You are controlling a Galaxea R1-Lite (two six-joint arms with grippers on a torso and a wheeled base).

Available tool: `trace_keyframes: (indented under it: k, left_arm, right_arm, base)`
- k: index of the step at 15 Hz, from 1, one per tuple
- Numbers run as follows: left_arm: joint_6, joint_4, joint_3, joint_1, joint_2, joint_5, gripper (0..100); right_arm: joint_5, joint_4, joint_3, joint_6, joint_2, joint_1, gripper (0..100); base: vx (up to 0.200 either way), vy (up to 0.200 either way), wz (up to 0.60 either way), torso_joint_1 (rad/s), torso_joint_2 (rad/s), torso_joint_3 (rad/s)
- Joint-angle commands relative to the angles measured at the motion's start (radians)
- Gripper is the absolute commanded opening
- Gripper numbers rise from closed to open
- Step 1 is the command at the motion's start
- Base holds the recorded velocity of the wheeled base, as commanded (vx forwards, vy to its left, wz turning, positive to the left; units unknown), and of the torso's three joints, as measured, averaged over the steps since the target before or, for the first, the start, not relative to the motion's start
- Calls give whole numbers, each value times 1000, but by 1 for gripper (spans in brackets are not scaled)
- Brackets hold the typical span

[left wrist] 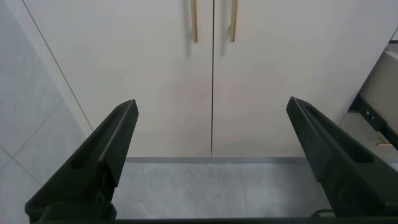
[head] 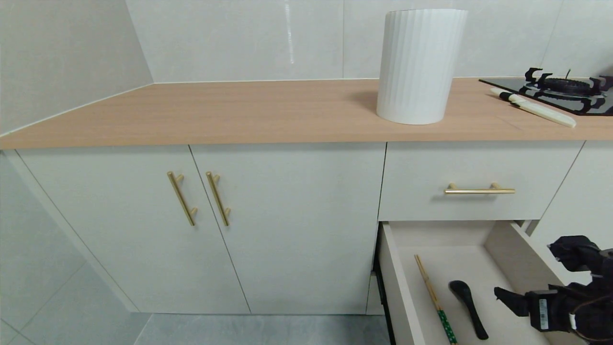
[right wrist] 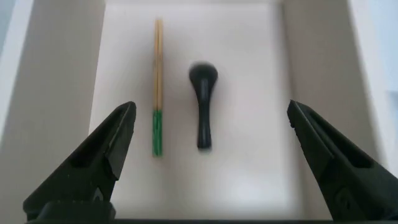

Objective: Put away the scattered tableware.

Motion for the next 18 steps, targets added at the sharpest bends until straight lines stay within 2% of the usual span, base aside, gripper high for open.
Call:
trace_keyframes:
  k: [1,2,3,5,16,18]
  left_arm:
    - [-3,0,0,0,0,-1,100]
    - [-3,0,0,0,0,-1,100]
    - [0,0,0,0,0,-1,100]
    - [0,0,0,0,0,-2,100]
    - [-3,0,0,0,0,-1,100]
    - [-6,0,0,0,0,-1,100]
  right_arm:
    - [96,532,-217,-2,-441,3,100]
    - [160,698,-270,-2,-518,3,100]
    - [191,765,-286,-1,-558,3,100]
    - [189,793,-277,-1,-587,3,100]
    - [208,925,-211,-4,-568,6,100]
    - [215,930,-197,-4,-536,6,100]
  base:
    - [0,0,0,0,0,0]
    - [0,0,0,0,0,0]
    - [0,0,0,0,0,0]
    - [0,0,0,0,0,0]
    - [-200,0,0,2,3,3]
    - [0,0,0,0,0,0]
